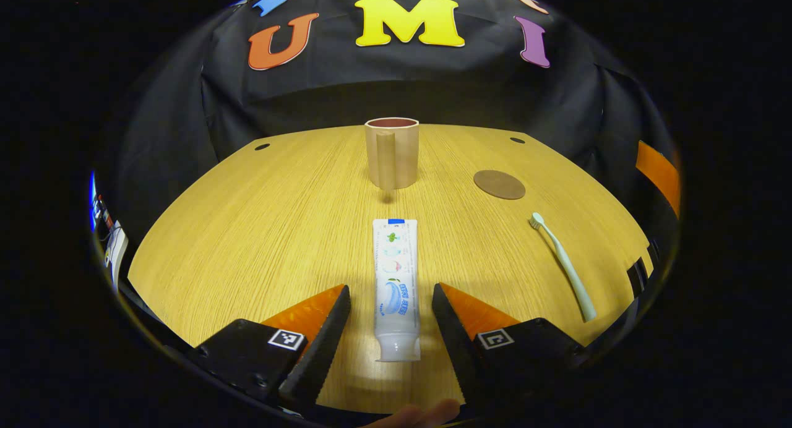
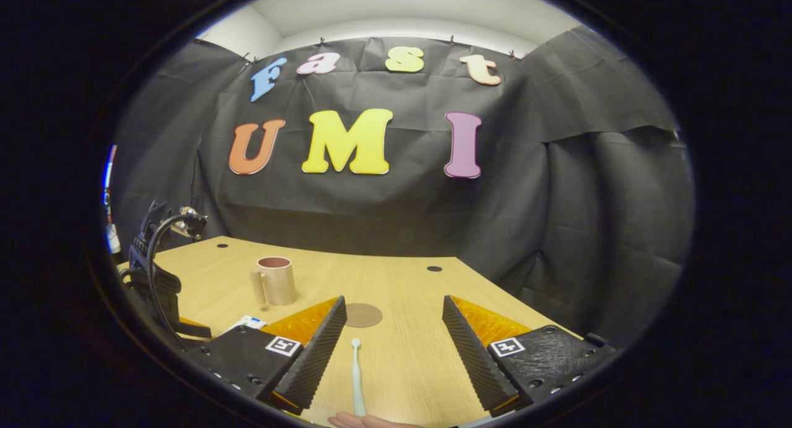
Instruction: Put the toothbrush and toothpaste on the desktop into the cup, then pick up the cup and place it on the coaster on the desktop.
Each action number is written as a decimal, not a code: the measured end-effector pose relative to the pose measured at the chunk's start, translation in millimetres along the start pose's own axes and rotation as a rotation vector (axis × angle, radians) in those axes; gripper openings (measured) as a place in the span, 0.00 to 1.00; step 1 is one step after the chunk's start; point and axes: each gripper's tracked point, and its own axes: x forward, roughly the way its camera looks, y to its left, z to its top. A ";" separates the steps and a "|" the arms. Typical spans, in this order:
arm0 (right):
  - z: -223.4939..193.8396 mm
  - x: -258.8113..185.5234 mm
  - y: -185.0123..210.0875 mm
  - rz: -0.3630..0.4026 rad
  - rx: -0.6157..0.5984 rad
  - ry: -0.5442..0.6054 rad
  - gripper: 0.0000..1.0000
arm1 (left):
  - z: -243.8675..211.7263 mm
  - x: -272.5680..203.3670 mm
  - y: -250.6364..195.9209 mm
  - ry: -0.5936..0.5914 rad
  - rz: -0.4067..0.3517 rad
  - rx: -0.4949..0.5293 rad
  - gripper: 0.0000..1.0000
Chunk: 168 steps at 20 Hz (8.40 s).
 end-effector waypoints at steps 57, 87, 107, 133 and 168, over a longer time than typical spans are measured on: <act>-132.7 57.7 49.2 0.136 0.072 0.501 0.00 | 58.4 -41.1 3.0 -0.305 -0.030 -0.074 0.39; 6.6 6.6 13.5 0.147 0.107 0.027 0.00 | 250.6 -25.7 36.0 -0.652 -0.120 -0.124 0.43; -17.0 14.2 -7.0 0.160 0.150 0.065 0.00 | 265.6 67.8 23.8 -0.570 -0.122 -0.108 0.44; 55.0 54.4 79.2 0.305 0.077 0.004 0.00 | 190.1 36.5 55.4 -0.528 -0.045 0.012 0.95; 119.5 215.7 281.3 0.429 0.051 0.003 0.18 | 134.0 -24.7 96.0 -0.513 -0.057 -0.050 0.95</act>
